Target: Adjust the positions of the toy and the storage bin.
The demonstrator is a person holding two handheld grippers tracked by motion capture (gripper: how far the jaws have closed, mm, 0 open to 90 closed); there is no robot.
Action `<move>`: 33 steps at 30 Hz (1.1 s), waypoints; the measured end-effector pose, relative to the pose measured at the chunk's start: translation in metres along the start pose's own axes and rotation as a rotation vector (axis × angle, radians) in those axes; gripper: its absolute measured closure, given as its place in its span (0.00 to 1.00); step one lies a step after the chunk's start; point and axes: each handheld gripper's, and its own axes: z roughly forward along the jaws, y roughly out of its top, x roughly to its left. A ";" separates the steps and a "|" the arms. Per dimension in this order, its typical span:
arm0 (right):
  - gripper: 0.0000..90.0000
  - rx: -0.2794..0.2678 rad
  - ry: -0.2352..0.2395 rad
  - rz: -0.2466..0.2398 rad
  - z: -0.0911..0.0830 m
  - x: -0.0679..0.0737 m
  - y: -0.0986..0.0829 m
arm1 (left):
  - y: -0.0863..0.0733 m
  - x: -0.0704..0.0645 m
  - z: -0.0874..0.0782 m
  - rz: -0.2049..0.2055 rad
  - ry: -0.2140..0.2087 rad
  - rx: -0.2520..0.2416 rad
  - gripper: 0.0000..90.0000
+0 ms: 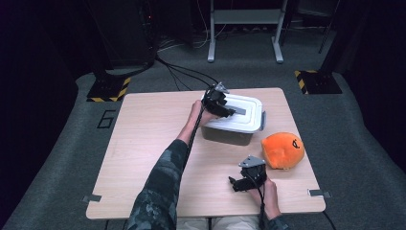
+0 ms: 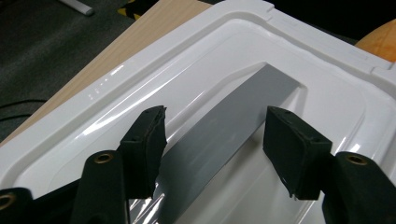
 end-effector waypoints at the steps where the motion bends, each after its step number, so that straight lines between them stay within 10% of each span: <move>1: 0.02 0.000 0.000 0.000 0.000 0.000 0.000 | 0.000 0.000 0.000 0.000 0.000 0.000 0.45; 24: 0.02 -0.003 -0.004 -0.005 0.000 -0.001 0.000 | -0.029 -0.020 -0.033 0.027 -0.031 -0.024 0.69; 33: 0.03 -0.003 -0.004 -0.004 0.000 -0.001 0.000 | -0.043 -0.043 -0.050 0.024 0.017 -0.027 0.73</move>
